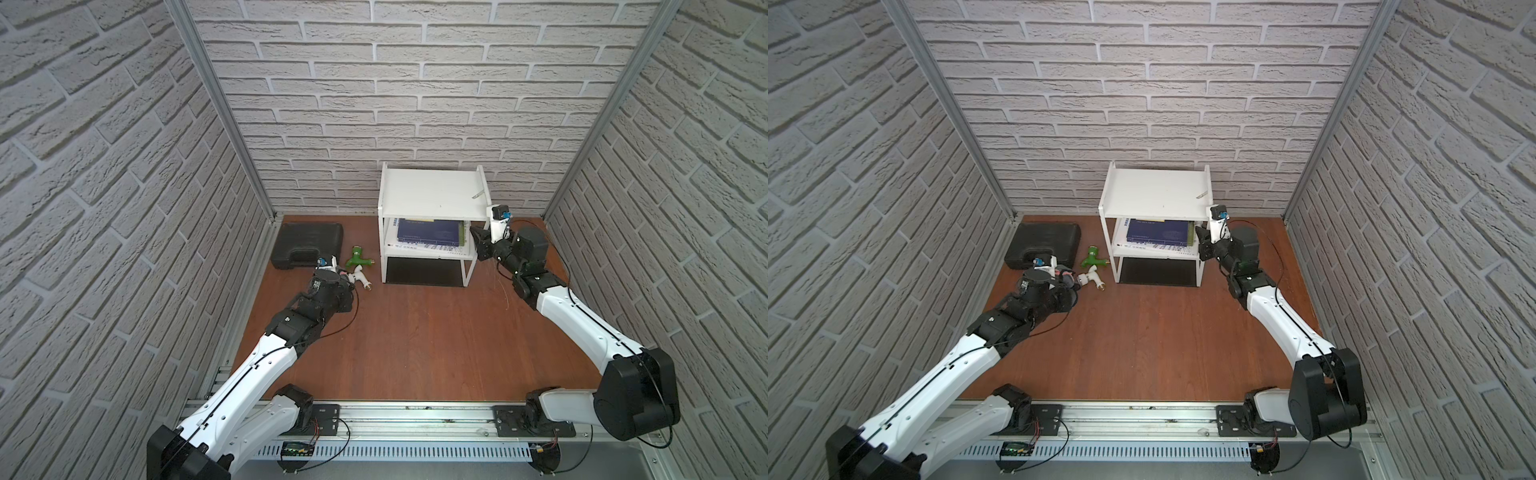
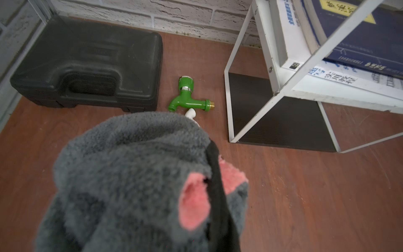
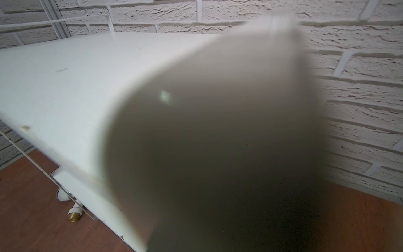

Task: Wipe the bookshelf clean with a cloth
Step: Wipe the dust from the shelf, then adjust the cleaning item.

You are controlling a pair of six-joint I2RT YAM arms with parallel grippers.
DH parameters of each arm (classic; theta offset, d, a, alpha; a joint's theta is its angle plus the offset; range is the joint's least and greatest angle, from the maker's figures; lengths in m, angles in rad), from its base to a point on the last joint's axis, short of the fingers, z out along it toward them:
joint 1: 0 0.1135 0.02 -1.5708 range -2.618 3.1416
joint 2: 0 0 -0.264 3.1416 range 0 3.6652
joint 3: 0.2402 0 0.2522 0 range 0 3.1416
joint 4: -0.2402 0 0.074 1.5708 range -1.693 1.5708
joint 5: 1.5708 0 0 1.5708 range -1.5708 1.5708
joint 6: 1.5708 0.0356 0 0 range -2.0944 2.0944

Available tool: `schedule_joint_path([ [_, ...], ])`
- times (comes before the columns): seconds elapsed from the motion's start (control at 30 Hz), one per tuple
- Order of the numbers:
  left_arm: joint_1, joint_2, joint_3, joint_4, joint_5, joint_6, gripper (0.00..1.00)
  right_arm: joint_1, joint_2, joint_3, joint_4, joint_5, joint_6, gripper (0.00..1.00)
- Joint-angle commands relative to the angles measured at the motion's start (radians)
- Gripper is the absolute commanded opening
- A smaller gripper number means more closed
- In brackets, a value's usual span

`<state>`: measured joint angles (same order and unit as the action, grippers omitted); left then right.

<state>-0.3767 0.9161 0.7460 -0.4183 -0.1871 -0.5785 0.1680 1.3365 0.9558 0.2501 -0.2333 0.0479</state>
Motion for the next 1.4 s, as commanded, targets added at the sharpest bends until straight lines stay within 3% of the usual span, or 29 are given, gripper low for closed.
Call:
schedule_joint_path([
  [0.0,-0.001,-0.011,0.07,0.119,0.125,-0.01,0.0,0.013,-0.002,-0.001,-0.014,-0.141,0.033,0.4],
  [0.1,-0.028,0.026,0.186,0.166,0.281,0.062,0.0,0.014,-0.053,-0.041,0.023,-0.162,0.042,0.52],
  [0.23,-0.105,0.09,0.329,0.153,0.371,0.153,0.0,0.013,-0.155,-0.121,0.088,-0.132,0.012,0.62],
  [0.37,-0.123,0.186,0.466,0.144,0.648,0.233,0.0,0.013,-0.265,-0.15,0.033,-0.134,-0.053,0.68],
  [0.43,-0.135,0.244,0.53,0.146,0.749,0.264,0.0,0.014,-0.325,-0.183,0.054,-0.253,-0.085,0.72],
  [0.53,-0.16,0.332,0.601,0.136,0.763,0.277,0.0,0.033,-0.389,-0.218,0.105,-0.543,-0.117,0.73],
  [0.63,-0.174,0.405,0.643,0.155,0.825,0.241,0.0,0.106,-0.404,-0.225,0.164,-0.636,-0.168,0.72],
  [0.73,-0.19,0.44,0.658,0.183,0.892,0.202,0.0,0.175,-0.39,-0.202,0.16,-0.619,-0.289,0.72],
  [0.93,-0.207,0.428,0.633,0.199,0.939,0.18,0.05,0.26,-0.296,-0.109,0.106,-0.438,-0.49,0.72],
  [1.07,-0.207,0.397,0.595,0.202,0.949,0.175,0.07,0.286,-0.231,-0.042,0.009,-0.426,-0.61,0.72],
  [1.13,-0.206,0.383,0.579,0.2,0.945,0.174,0.1,0.303,-0.213,-0.028,-0.024,-0.397,-0.672,0.69],
  [1.23,-0.2,0.363,0.559,0.19,0.917,0.177,0.14,0.312,-0.201,-0.029,0.025,-0.351,-0.652,0.56],
  [1.3,-0.189,0.338,0.538,0.18,0.851,0.181,0.21,0.312,-0.206,-0.028,0.053,-0.311,-0.621,0.38],
  [1.37,-0.171,0.304,0.499,0.181,0.756,0.188,0.36,0.311,-0.212,-0.023,0.077,-0.245,-0.575,0.12],
])
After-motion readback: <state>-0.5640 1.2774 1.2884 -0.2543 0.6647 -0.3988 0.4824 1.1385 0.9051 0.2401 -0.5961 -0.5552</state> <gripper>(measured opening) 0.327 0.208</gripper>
